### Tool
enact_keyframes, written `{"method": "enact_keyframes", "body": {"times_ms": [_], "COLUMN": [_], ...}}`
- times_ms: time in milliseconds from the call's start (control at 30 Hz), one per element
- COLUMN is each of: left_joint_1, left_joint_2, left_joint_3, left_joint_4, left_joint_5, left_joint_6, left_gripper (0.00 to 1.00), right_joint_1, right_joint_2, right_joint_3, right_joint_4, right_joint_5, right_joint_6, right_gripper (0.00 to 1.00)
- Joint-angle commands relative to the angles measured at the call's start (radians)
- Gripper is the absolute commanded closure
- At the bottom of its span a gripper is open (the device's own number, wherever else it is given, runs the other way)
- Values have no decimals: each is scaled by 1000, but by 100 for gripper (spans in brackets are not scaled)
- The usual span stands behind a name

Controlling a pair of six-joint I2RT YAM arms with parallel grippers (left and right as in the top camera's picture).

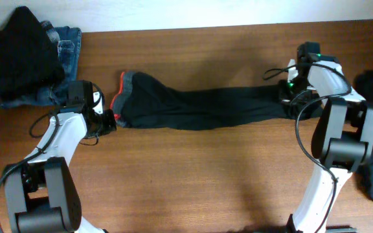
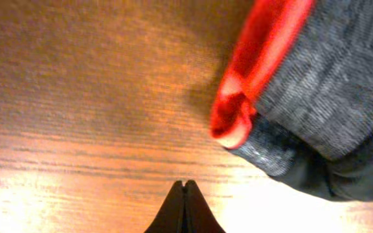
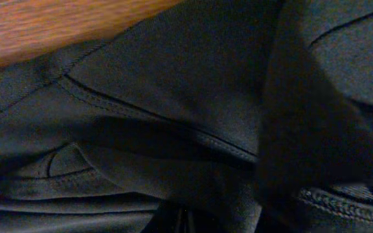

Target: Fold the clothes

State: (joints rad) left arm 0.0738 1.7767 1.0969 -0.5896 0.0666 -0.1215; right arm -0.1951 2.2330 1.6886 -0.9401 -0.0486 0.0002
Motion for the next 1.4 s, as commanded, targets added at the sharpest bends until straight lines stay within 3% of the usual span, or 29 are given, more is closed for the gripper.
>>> {"method": "enact_keyframes", "body": {"times_ms": [0,200,367,567,967,1367], "left_joint_1": [5,3,-27,-113,-222,-222], "left_joint_2": [39,21,-109,-221,94,224], "left_joint_3": [12,65,159,177,175,175], "left_joint_4": [21,12,-36,23,168,159], "left_joint_5": [-11,42,61,61,61,162], "left_joint_6": [-5,6,19,47,47,47], "left_gripper": [98,99,99,99,99,100], "right_joint_1": [-8,18,26,26,27,27], "right_joint_2": [15,15,18,47,64,64], "right_joint_3": [-3,-4,-3,-3,-3,-3], "right_joint_4": [-1,0,3,6,-5,-5], "right_joint_5": [64,61,61,56,26,26], "right_joint_6": [17,20,39,39,39,39], "right_gripper": [95,95,95,94,95,95]}}
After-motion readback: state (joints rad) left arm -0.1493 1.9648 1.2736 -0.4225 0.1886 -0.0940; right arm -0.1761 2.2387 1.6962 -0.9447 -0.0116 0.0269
